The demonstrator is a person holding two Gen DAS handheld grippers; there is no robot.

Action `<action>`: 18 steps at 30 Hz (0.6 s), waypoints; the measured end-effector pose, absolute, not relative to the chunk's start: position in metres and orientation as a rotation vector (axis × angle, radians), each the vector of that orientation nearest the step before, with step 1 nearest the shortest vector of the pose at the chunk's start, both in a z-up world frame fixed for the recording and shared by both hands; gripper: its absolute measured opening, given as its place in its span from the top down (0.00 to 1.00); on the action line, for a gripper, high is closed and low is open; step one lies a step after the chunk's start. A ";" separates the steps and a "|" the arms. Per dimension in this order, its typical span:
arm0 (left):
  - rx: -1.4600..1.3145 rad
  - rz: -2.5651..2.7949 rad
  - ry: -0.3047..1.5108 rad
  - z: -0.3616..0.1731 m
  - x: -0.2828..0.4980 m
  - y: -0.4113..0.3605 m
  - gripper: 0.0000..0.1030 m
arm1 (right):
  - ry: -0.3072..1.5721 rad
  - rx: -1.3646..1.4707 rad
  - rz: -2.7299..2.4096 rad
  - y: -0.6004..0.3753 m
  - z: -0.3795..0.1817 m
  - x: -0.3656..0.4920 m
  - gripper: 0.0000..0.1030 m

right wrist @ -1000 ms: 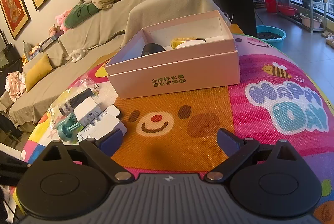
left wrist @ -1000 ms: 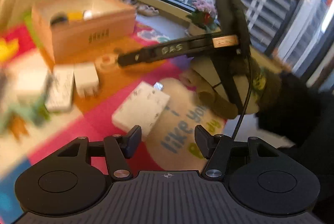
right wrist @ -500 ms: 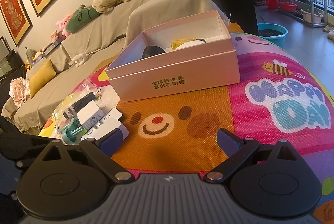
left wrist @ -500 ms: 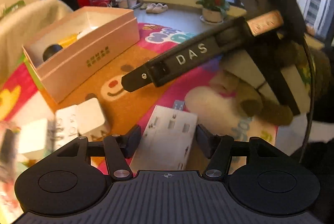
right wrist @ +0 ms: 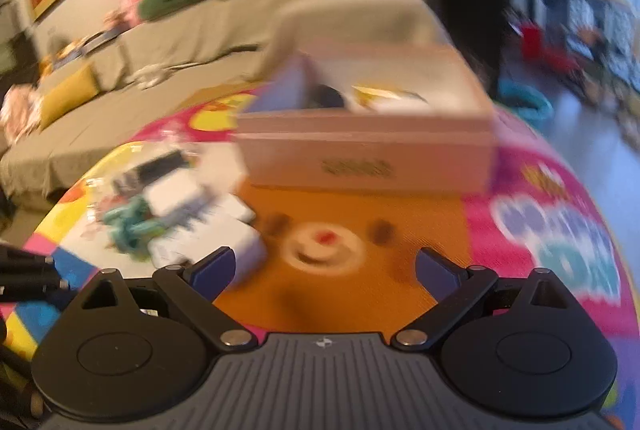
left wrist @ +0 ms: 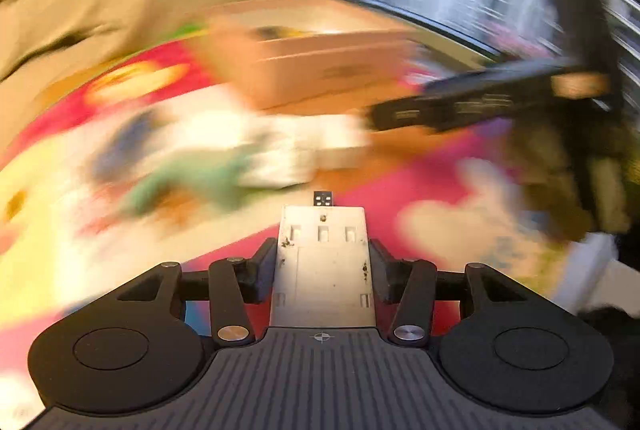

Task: Organize rigid objects
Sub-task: 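Grasp the flat white plug with the left gripper, then grasp the plastic bag with the right gripper while the left gripper holds the white plug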

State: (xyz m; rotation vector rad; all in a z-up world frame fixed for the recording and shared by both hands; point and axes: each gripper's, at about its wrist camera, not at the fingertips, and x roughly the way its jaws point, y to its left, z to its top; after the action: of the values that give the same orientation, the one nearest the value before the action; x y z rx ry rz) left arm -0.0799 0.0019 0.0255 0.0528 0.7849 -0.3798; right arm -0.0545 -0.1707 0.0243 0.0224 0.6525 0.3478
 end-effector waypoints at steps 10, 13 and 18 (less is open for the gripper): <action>-0.156 -0.086 0.729 0.027 -0.104 0.109 0.49 | 0.662 -0.206 0.614 -0.016 0.055 0.003 0.06; -0.204 -0.107 0.711 0.027 -0.104 0.116 0.48 | 0.693 -0.304 0.640 0.024 0.050 0.028 0.06; -0.209 -0.093 0.688 0.023 -0.103 0.110 0.48 | 0.793 -0.316 0.694 0.049 0.040 0.064 0.04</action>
State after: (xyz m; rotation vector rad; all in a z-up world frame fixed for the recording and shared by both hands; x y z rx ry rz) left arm -0.1033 0.1104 0.0225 -0.2092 0.6884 -0.0925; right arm 0.0637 0.0493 0.0395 -0.3157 0.7933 0.6939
